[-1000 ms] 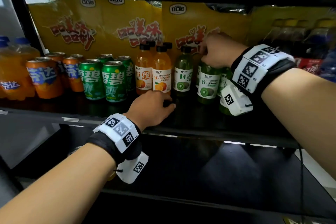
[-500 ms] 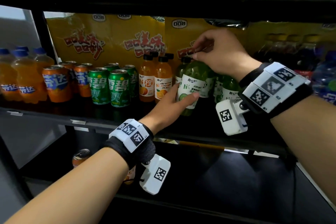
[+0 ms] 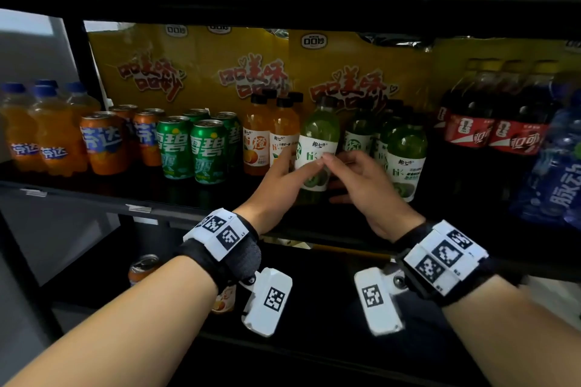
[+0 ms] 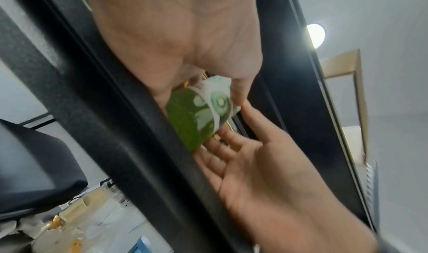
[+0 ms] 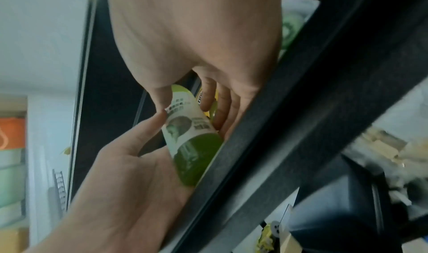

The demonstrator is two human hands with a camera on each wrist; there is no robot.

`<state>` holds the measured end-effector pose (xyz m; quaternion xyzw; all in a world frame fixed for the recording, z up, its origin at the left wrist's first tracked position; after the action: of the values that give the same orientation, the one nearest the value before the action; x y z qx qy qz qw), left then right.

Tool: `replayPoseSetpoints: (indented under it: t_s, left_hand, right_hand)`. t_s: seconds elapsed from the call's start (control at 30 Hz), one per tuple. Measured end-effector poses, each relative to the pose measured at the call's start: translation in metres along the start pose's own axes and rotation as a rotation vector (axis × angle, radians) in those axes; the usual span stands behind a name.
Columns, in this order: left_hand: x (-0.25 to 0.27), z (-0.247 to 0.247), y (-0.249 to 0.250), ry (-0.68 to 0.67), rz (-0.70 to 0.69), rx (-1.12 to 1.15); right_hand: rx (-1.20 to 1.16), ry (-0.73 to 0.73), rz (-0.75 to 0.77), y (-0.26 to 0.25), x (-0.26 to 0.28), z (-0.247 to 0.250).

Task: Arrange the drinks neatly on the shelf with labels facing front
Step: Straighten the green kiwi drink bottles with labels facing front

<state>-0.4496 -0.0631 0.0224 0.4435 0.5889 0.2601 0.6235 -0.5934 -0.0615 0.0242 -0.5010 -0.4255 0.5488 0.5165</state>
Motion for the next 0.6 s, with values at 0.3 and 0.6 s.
replayPoseSetpoints:
  t_s: [0.3, 0.6]
  left_hand:
    - [0.000, 0.004, -0.015, 0.036, 0.196, 0.252]
    - [0.001, 0.001, -0.018, -0.050, 0.184, 0.128]
  right_hand:
    - [-0.136, -0.010, 0.018, 0.009, 0.004, -0.004]
    - [-0.380, 0.059, -0.049, 0.018, 0.004, 0.008]
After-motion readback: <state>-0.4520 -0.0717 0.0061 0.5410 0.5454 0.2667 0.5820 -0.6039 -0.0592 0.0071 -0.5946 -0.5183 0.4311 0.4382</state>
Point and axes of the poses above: each hand's wrist, its own x-axis away from the middle knuckle, its own z-axis out of the back of the hand, y = z × x, the point moved 9 cm from there along -x, towards the middle knuckle, and after that the axes turned 12 degrees about -z, right-handed, at the moved point
